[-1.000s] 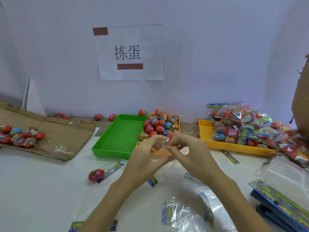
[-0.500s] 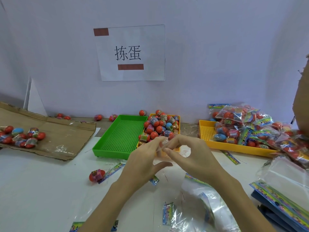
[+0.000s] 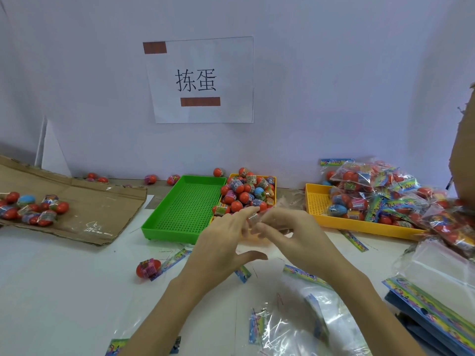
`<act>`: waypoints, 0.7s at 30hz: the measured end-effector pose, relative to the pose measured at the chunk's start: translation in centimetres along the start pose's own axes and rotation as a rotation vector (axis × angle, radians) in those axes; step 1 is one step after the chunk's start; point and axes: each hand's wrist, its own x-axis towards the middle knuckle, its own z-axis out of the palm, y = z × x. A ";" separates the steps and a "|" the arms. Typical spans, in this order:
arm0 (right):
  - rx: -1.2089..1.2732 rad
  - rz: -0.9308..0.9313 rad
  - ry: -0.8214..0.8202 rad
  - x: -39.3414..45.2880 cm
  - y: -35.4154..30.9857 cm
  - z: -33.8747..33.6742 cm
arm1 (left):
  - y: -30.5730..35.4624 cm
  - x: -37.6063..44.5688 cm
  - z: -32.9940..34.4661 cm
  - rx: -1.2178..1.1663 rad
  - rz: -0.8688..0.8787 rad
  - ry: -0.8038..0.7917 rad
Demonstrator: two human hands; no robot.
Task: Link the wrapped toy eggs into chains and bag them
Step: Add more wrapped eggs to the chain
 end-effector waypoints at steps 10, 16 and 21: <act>-0.140 -0.055 -0.110 -0.5 -0.3 0.6 | 0.1 0.4 -0.6 -0.192 0.002 0.011; -0.096 -0.175 0.073 -0.4 -0.4 1.1 | 0.3 0.4 -0.6 -0.671 -0.203 -0.088; -0.184 -0.301 0.445 0.0 -0.5 1.0 | -0.2 0.3 -1.0 -0.723 -0.325 -0.085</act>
